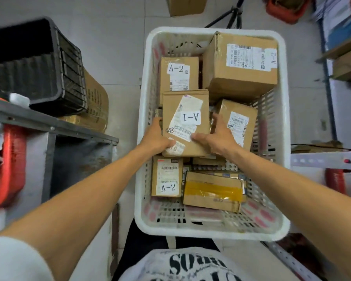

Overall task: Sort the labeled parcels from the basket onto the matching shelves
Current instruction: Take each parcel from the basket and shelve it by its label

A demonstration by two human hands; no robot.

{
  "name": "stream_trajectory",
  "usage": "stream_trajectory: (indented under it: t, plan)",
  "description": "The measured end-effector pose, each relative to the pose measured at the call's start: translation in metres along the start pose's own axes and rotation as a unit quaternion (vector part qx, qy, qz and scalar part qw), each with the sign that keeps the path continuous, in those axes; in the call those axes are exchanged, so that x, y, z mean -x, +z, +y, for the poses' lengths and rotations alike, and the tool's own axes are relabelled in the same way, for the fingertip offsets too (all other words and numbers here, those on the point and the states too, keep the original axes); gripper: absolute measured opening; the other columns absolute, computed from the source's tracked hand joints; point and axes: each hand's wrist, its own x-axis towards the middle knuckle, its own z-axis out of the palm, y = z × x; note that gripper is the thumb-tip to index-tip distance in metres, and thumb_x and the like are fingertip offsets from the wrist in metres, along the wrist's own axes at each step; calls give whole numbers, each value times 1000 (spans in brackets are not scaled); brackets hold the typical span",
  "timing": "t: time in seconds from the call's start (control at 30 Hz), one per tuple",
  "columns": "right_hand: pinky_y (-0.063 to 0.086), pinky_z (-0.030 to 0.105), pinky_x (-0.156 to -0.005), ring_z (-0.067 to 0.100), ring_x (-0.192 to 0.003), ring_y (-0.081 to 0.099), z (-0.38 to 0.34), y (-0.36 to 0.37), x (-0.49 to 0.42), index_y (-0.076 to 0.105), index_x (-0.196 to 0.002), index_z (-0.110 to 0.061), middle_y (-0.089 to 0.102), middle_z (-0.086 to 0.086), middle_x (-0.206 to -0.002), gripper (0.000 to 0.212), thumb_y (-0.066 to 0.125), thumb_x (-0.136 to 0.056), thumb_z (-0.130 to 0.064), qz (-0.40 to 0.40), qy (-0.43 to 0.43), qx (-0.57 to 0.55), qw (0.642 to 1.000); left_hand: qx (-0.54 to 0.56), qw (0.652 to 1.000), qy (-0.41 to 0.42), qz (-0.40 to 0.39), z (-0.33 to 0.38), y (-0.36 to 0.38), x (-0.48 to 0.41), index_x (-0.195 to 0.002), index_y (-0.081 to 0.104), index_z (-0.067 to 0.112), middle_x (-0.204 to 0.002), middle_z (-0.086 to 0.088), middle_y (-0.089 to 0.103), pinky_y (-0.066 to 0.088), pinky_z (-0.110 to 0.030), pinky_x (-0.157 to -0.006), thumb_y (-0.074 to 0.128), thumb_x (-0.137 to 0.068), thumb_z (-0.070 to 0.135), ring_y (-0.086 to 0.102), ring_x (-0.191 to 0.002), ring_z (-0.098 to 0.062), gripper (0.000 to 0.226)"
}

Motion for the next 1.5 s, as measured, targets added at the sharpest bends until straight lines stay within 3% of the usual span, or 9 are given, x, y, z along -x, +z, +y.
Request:
stream_trajectory:
  t: [0.1,0.23,0.4,0.57,0.77,0.97,1.17,1.27,1.5]
  plan:
    - [42,36,-102,16,-119,51,9,15,-10,17,-147,-28,52,-7,-133,109,87,-64,-23,-16,-29,-32,999,68,997,22,-3,6,5,-4,-146,22,23,-119,9,50,45,-32,-96,77,-68,-6,49,-115,-13,99]
    - [43,39,-102,14,-118,52,18,17,-9,23,-145,-30,55,-7,-129,105,87,-64,-14,-17,-53,-55,997,115,993,28,3,3,9,1,-147,21,27,-121,8,53,46,-37,-100,77,-65,-11,49,-119,-14,107]
    - [44,36,-100,11,-117,51,8,6,15,22,-149,-28,54,-5,-132,108,85,-64,-8,-10,-81,-61,995,133,989,52,34,9,9,33,-150,17,30,-128,10,51,49,-23,-85,78,-65,-10,47,-117,-9,112]
    - [44,35,-102,11,-118,51,-21,-11,61,24,-146,-30,51,-13,-126,107,85,-62,-3,44,-125,-114,985,112,988,100,38,44,-14,71,-150,16,40,-131,5,53,49,-45,-98,84,-60,-2,51,-121,-19,120]
    - [43,43,-105,15,-120,53,-60,-40,138,30,-142,-22,56,-4,-128,103,84,-59,2,137,-171,-177,959,74,968,237,34,103,-38,138,-151,20,33,-131,11,47,50,-15,-79,83,-59,-4,45,-121,-11,117]
    - [53,26,-90,7,-106,59,-73,-53,234,27,-143,-19,57,0,-124,100,77,-63,13,214,-217,-204,930,64,945,322,-14,132,-42,216,-151,19,34,-140,5,43,49,-45,-98,84,-59,-5,44,-128,-18,119]
    - [45,49,-103,18,-119,55,-54,-53,314,27,-141,-25,54,0,-130,104,84,-57,-2,274,-239,-179,914,38,923,381,-30,126,-25,290,-151,18,34,-138,4,46,48,-12,-76,85,-61,-1,44,-120,-8,118]
    - [46,49,-102,18,-120,55,-42,-50,349,27,-144,-26,55,1,-133,105,84,-60,-2,288,-247,-175,908,25,914,405,-17,116,-17,326,-151,18,36,-142,0,47,44,-23,-89,87,-61,5,44,-129,-16,118]
    - [48,45,-100,13,-114,58,12,-27,432,34,-136,-25,59,-8,-121,91,84,-63,-4,298,-265,-172,901,16,906,423,-18,70,22,407,-151,17,35,-126,3,56,49,-35,-96,87,-60,5,49,-112,-9,119]
